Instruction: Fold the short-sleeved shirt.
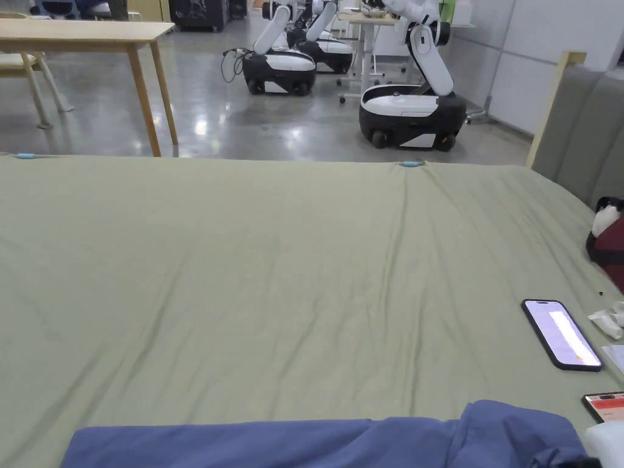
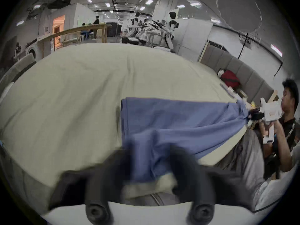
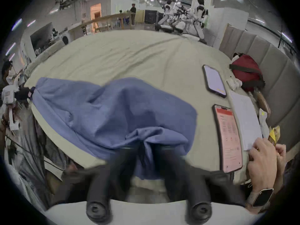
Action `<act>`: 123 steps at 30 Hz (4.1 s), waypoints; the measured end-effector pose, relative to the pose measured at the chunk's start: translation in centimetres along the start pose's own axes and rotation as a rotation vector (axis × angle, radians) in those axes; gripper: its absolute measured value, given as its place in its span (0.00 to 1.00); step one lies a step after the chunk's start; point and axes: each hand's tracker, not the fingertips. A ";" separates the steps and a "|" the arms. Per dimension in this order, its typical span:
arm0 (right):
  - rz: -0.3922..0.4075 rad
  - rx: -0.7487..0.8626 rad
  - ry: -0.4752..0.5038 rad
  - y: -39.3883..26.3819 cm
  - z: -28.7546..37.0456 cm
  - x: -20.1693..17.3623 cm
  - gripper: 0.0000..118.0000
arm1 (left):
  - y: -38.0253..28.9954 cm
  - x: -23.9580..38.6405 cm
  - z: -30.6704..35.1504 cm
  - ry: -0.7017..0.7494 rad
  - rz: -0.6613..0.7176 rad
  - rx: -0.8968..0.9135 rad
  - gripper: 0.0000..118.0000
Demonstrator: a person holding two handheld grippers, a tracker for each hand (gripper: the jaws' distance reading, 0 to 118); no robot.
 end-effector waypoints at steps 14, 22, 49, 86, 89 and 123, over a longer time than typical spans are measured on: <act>-0.298 0.566 0.049 -2.0 18.2 -2.7 0.00 | -1.0 -0.5 11.5 0.028 0.217 0.332 0.01; -0.197 0.541 0.081 -1.6 18.0 -5.3 0.00 | -1.0 -1.3 7.9 -0.062 0.303 0.251 0.05; -0.157 0.509 0.055 0.1 18.2 -9.4 0.00 | -0.1 -6.7 -8.5 -0.298 0.499 -0.051 0.05; -0.182 0.486 0.055 -0.6 17.9 -8.4 0.00 | 4.0 3.5 -2.8 -0.506 0.459 0.074 0.04; -0.196 0.495 0.036 -1.2 18.5 -7.8 0.00 | 3.0 5.0 -7.4 -0.455 0.414 -0.022 0.04; -0.144 0.475 0.083 -0.8 17.4 -8.4 0.00 | 2.4 -1.5 -4.1 -0.334 0.281 0.031 0.07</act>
